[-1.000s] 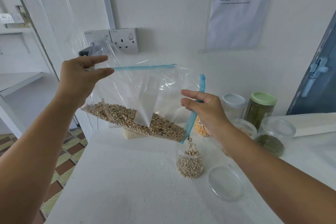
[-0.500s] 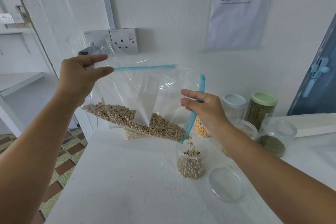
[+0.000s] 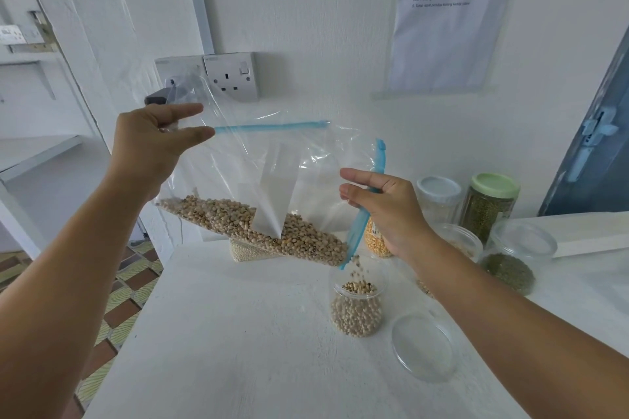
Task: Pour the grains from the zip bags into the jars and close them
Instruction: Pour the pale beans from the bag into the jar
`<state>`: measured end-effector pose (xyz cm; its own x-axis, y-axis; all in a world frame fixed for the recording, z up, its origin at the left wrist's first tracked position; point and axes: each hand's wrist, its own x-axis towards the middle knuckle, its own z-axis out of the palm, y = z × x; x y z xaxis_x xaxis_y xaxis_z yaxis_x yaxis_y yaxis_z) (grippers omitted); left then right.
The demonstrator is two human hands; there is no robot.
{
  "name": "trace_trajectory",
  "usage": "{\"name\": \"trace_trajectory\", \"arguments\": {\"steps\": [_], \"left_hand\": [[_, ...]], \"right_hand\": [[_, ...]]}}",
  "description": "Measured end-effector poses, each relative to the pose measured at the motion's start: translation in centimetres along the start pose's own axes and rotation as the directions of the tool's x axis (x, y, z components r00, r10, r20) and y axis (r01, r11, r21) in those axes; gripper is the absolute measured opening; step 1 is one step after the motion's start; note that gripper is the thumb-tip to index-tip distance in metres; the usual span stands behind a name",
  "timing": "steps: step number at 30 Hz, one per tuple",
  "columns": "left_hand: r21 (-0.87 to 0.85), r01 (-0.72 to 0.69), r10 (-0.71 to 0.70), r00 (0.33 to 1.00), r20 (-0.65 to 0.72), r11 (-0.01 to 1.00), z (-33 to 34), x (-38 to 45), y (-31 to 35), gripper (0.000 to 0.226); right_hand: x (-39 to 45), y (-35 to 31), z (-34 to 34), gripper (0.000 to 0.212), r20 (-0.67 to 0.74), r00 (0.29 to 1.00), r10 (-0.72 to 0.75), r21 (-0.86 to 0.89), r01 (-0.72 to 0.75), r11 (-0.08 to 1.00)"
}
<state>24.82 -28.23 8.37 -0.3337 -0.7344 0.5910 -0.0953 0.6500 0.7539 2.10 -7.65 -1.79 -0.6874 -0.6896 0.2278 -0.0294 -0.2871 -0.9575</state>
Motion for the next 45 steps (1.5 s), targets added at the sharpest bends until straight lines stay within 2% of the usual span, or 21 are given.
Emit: {"name": "trace_trajectory", "arguments": {"steps": [20, 25, 45], "left_hand": [[-0.021, -0.067, 0.067, 0.997, 0.032, 0.998, 0.1, 0.8, -0.9, 0.047], [-0.028, -0.063, 0.064, 0.997, 0.039, 0.998, 0.2, 0.8, -0.9, 0.041], [-0.072, -0.064, 0.067, 0.997, 0.033, 0.995, -0.3, 1.3, -1.0, 0.038]], "right_hand": [[0.0, 0.0, -0.2, 0.028, -0.007, 1.000, -0.005, -0.003, 0.005, 1.000], [0.0, 0.2, -0.3, 0.027, -0.010, 1.000, -0.004, -0.002, 0.004, 1.000], [-0.1, 0.0, 0.0, 0.027, -0.008, 1.000, -0.008, -0.002, 0.008, 1.000]]}}
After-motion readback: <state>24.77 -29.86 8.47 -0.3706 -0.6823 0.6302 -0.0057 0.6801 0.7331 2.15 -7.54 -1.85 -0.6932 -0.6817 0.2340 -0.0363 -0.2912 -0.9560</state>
